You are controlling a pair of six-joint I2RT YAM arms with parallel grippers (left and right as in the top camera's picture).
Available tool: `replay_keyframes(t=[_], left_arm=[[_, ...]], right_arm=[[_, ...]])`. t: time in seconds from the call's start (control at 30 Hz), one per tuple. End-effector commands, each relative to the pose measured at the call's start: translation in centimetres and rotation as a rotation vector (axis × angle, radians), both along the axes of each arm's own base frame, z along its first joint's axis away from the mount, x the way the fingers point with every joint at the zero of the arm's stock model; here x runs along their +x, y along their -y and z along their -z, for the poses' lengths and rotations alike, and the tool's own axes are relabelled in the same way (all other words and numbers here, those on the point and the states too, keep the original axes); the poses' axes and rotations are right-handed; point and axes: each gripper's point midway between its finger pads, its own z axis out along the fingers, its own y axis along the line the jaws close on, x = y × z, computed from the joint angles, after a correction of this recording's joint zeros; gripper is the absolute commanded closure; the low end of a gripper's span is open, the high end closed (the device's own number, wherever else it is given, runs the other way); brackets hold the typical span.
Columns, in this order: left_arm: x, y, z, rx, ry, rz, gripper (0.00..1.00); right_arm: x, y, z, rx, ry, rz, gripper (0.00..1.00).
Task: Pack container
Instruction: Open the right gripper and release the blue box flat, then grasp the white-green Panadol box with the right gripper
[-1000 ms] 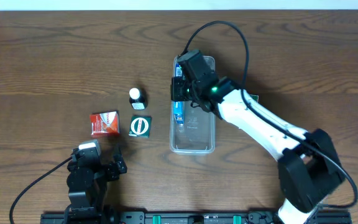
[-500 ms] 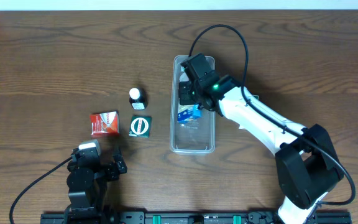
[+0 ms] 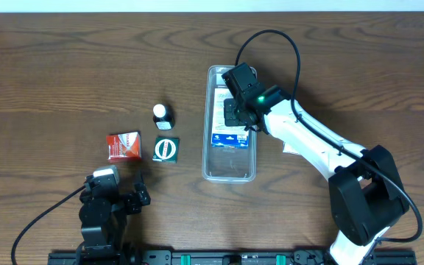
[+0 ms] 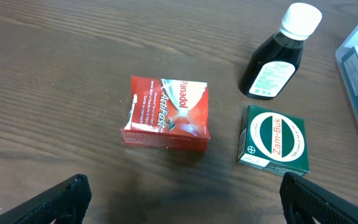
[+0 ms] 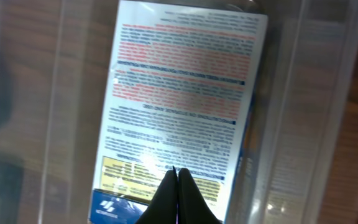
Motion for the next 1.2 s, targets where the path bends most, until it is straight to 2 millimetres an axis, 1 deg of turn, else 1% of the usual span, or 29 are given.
replay_keyframes(t=[0.0, 0.07, 0.13, 0.17, 0.2, 0.23, 0.27, 0.33, 0.37, 0.4, 0.43, 0.5, 0.53, 0.57, 0.6, 0.63, 0.7, 0.83, 0.9, 1.0, 1.07, 1.17], left_arm=[[0.0, 0.0, 0.4, -0.015, -0.004, -0.005, 0.02], [0.0, 0.0, 0.4, -0.015, -0.004, -0.005, 0.02], [0.0, 0.0, 0.4, -0.015, -0.004, -0.005, 0.02], [0.0, 0.0, 0.4, -0.015, -0.004, -0.005, 0.02], [0.0, 0.0, 0.4, -0.015, -0.004, -0.005, 0.02], [0.0, 0.0, 0.4, -0.015, -0.004, -0.005, 0.02], [0.0, 0.0, 0.4, -0.015, -0.004, -0.005, 0.02], [0.0, 0.0, 0.4, -0.015, -0.004, -0.005, 0.02], [0.0, 0.0, 0.4, -0.015, -0.004, -0.005, 0.02], [0.0, 0.0, 0.4, -0.015, -0.004, -0.005, 0.02], [0.0, 0.0, 0.4, -0.015, -0.004, -0.005, 0.02], [0.0, 0.0, 0.4, -0.015, -0.004, -0.005, 0.02], [0.0, 0.0, 0.4, -0.015, -0.004, -0.005, 0.02], [0.0, 0.0, 0.4, -0.015, -0.004, -0.005, 0.02], [0.0, 0.0, 0.4, -0.015, -0.004, -0.005, 0.02], [0.0, 0.0, 0.4, -0.015, -0.004, -0.005, 0.02], [0.0, 0.0, 0.4, -0.015, -0.004, -0.005, 0.02], [0.0, 0.0, 0.4, -0.015, -0.004, -0.005, 0.02], [0.0, 0.0, 0.4, -0.015, -0.004, -0.005, 0.02], [0.0, 0.0, 0.4, -0.015, -0.004, -0.005, 0.02], [0.0, 0.0, 0.4, -0.015, -0.004, -0.005, 0.02], [0.0, 0.0, 0.4, -0.015, -0.004, -0.005, 0.02]], right_arm=[[0.8, 1.1, 0.0, -0.054, 0.034, 0.015, 0.99], [1.4, 1.2, -1.2, -0.04, 0.072, 0.008, 0.99], [2.1, 1.6, -3.1, -0.016, 0.115, 0.017, 0.99], [2.3, 2.0, -4.5, -0.004, 0.143, 0.015, 0.99], [2.5, 2.6, -5.8, 0.005, 0.169, 0.019, 0.98], [2.5, 3.5, -7.4, 0.011, 0.194, 0.028, 0.96], [2.5, 4.5, -8.5, 0.012, 0.209, 0.039, 0.93], [2.2, 7.0, -10.6, 0.012, 0.229, 0.08, 0.82], [2.0, 8.5, -11.4, 0.009, 0.231, 0.11, 0.74], [1.7, 10.2, -11.9, 0.003, 0.224, 0.144, 0.68], [1.4, 11.8, -12.1, -0.008, 0.209, 0.178, 0.6], [0.7, 14.8, -11.4, -0.036, 0.152, 0.244, 0.37], [0.3, 15.8, -10.9, -0.046, 0.122, 0.265, 0.29], [0.0, 16.6, -10.1, -0.053, 0.087, 0.282, 0.24], [-0.5, 17.2, -9.0, -0.045, 0.043, 0.294, 0.16], [-0.9, 17.3, -7.8, -0.031, 0.002, 0.297, 0.12], [-1.5, 17.2, -5.8, -0.002, -0.064, 0.295, 0.09], [-2.8, 16.9, -1.6, -0.002, -0.168, 0.302, 0.06], [-3.1, 16.8, -0.2, -0.008, -0.196, 0.302, 0.07], [-3.1, 16.7, 1.5, -0.013, -0.213, 0.3, 0.08], [-3.1, 16.2, 2.8, 0.0, -0.232, 0.29, 0.08], [-3.2, 15.7, 4.3, 0.001, -0.252, 0.276, 0.12]])
